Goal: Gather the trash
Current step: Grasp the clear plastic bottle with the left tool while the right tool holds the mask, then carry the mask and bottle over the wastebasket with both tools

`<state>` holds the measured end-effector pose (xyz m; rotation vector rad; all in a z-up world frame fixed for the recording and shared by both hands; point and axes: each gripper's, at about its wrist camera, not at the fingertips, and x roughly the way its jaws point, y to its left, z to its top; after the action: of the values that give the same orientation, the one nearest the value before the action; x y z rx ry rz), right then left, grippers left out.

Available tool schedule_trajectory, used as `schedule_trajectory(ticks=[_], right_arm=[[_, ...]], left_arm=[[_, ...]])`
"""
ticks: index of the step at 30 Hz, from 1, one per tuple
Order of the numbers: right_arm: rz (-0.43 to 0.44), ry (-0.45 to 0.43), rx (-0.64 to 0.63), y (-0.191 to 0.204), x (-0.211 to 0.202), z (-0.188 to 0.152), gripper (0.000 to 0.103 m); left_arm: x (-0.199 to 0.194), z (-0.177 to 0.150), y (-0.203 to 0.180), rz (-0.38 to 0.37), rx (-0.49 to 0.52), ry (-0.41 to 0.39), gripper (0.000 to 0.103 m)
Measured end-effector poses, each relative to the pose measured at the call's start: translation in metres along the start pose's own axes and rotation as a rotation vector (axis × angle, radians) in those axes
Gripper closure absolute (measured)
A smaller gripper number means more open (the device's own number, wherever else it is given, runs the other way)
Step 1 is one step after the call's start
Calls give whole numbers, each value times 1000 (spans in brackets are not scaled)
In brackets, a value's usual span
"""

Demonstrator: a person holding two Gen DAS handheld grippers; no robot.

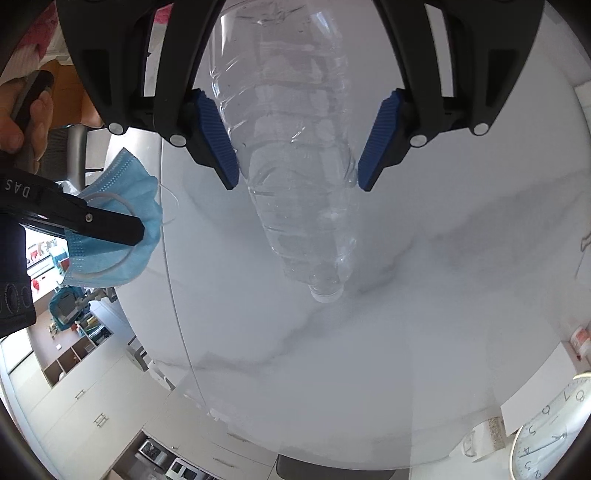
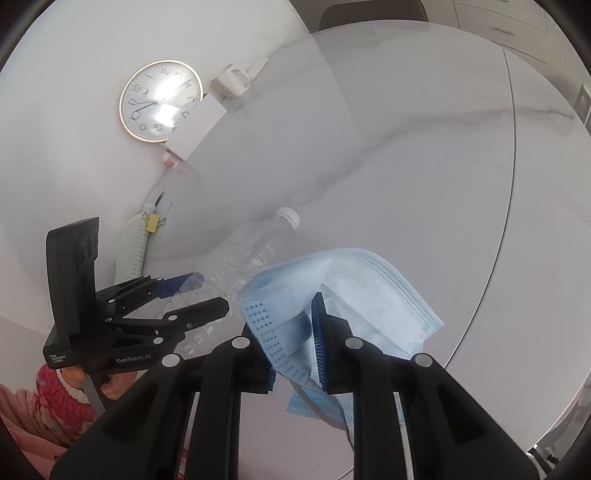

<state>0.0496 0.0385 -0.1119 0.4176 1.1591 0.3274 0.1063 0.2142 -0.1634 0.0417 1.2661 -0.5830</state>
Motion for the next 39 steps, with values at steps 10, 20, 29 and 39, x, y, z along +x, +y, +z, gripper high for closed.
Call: schedule_trajectory(ticks=[10,20,29,39], right_arm=[[96,87,-135,-13,-8,-16,85],[117,120,-165,-29,-11,-20,85],[89,111,-149,-32,-9,-19,85],[90,92,-138,-43,-27,-29,85]], left_arm=[[26,-27,-10,69,-196,30,39],[67,-13,-20,156,-317,151,14],[97,13,-39,298,-285,219,40],[75,18,-95,278,-185,143,41]])
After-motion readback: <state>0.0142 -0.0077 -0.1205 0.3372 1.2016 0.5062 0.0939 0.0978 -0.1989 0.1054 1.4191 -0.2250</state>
